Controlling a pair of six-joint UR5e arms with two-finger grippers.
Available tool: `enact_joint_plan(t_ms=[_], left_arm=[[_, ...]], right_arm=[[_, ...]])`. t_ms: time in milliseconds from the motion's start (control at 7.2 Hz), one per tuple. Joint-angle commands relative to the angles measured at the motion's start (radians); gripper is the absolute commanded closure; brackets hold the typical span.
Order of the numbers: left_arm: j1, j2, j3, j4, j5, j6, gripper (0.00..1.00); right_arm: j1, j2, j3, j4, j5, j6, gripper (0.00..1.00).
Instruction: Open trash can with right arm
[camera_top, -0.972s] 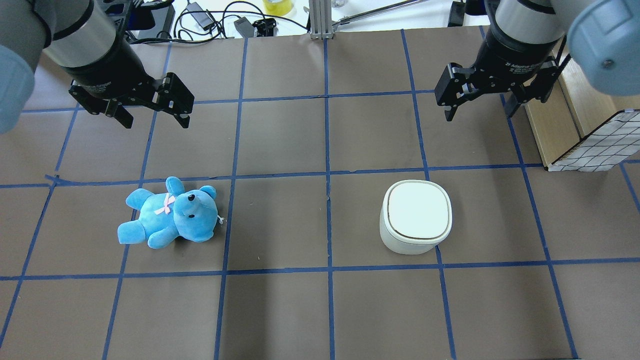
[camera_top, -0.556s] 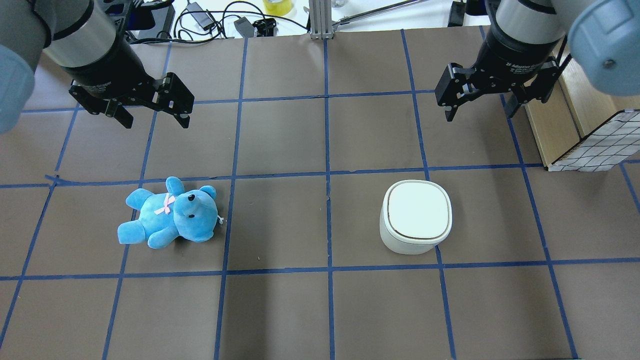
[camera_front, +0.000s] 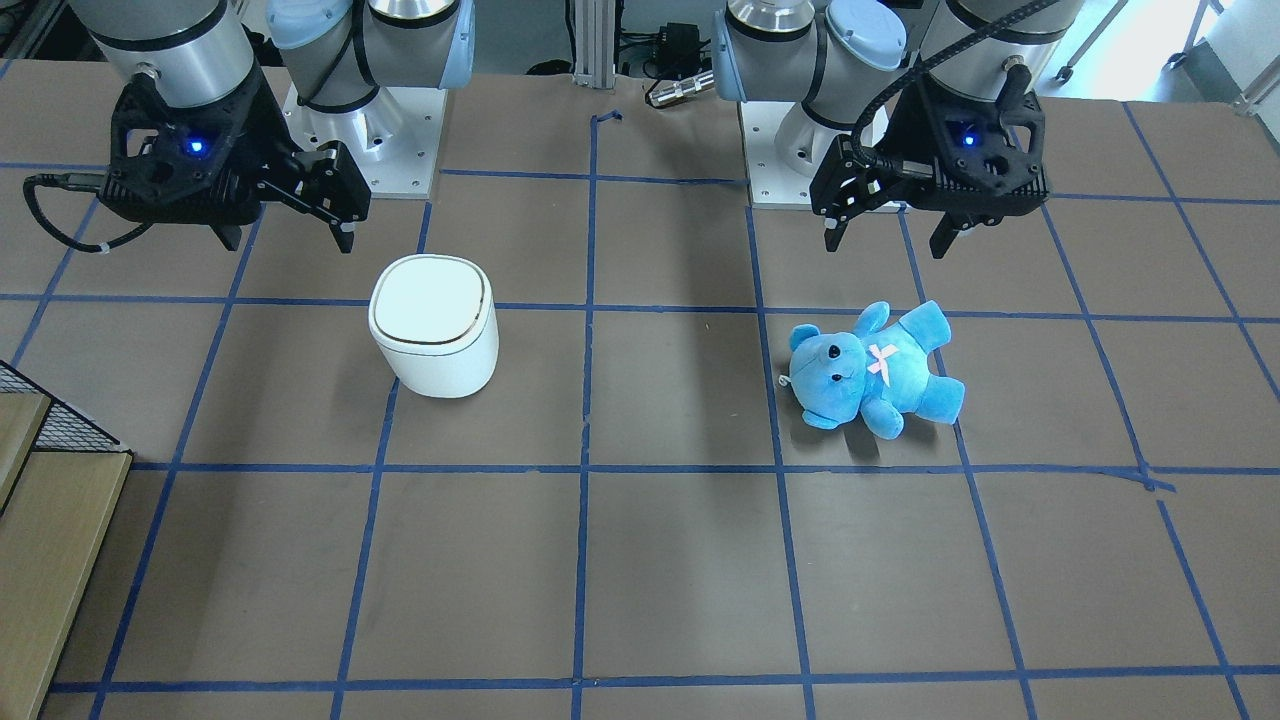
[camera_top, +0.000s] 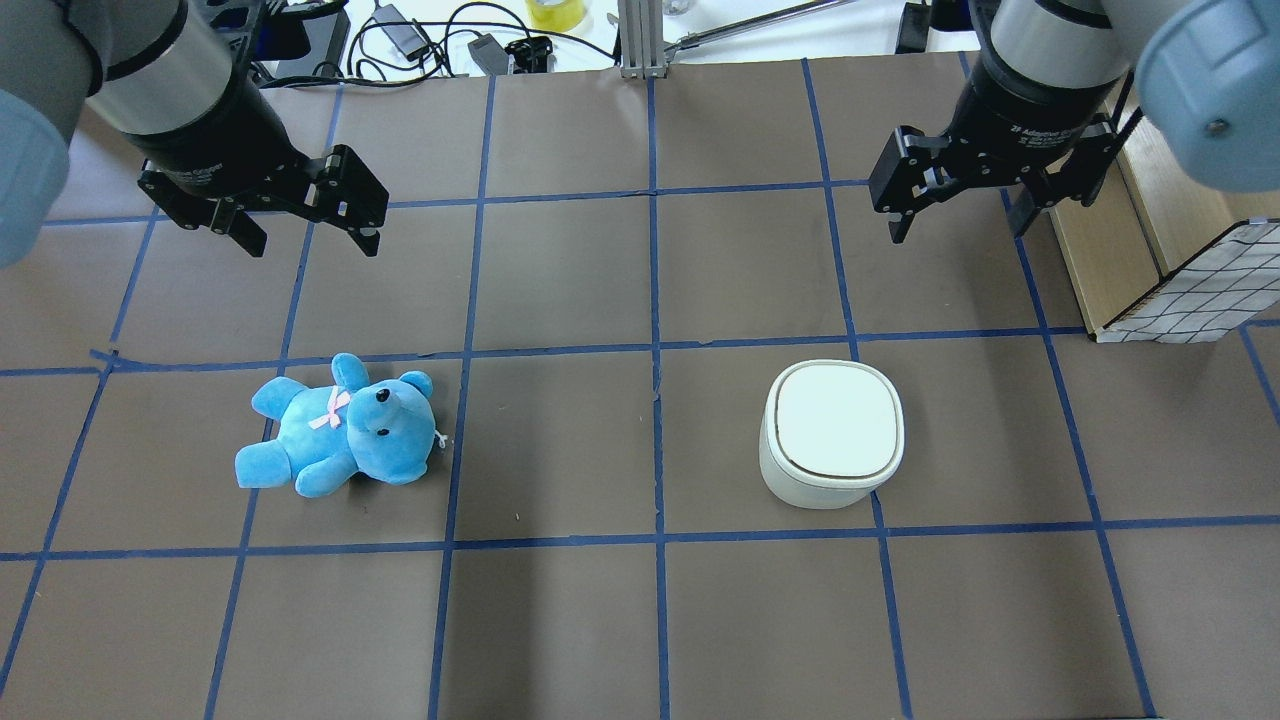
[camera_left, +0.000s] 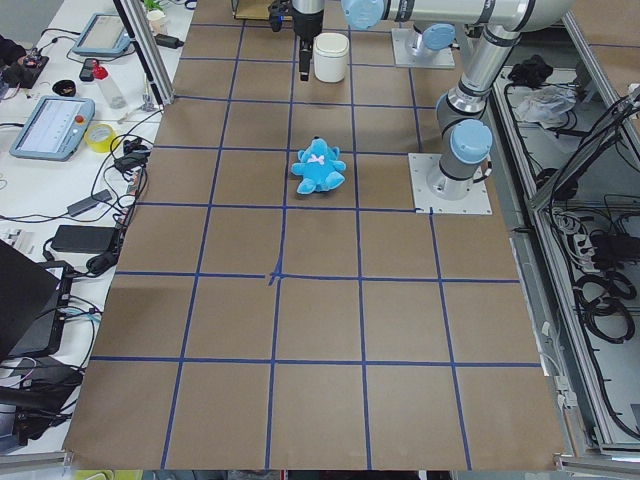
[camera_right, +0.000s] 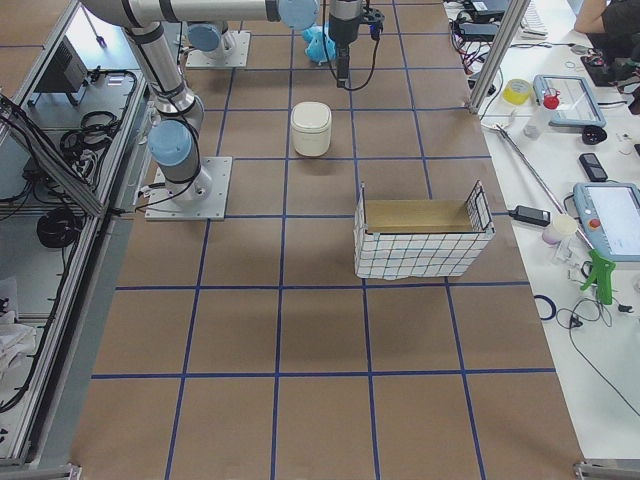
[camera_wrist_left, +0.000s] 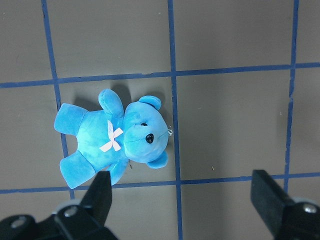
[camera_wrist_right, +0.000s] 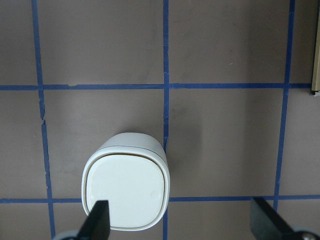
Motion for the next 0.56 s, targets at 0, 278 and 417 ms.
enact_joint_plan(t_ms=[0, 278, 417], left_arm=[[0.0, 0.0, 0.0, 0.0, 0.002, 0.0, 0.0], [0.0, 0.0, 0.0, 0.0, 0.0, 0.0, 0.0], [0.0, 0.0, 0.0, 0.0, 0.0, 0.0, 0.0]], right_arm=[[0.002, 0.0, 0.0, 0.002, 0.007, 0.007, 0.0], [0.027, 0.005, 0.002, 0.002, 0.073, 0.134, 0.08], [0.055, 0.018, 0.012, 0.008, 0.073, 0.118, 0.56]])
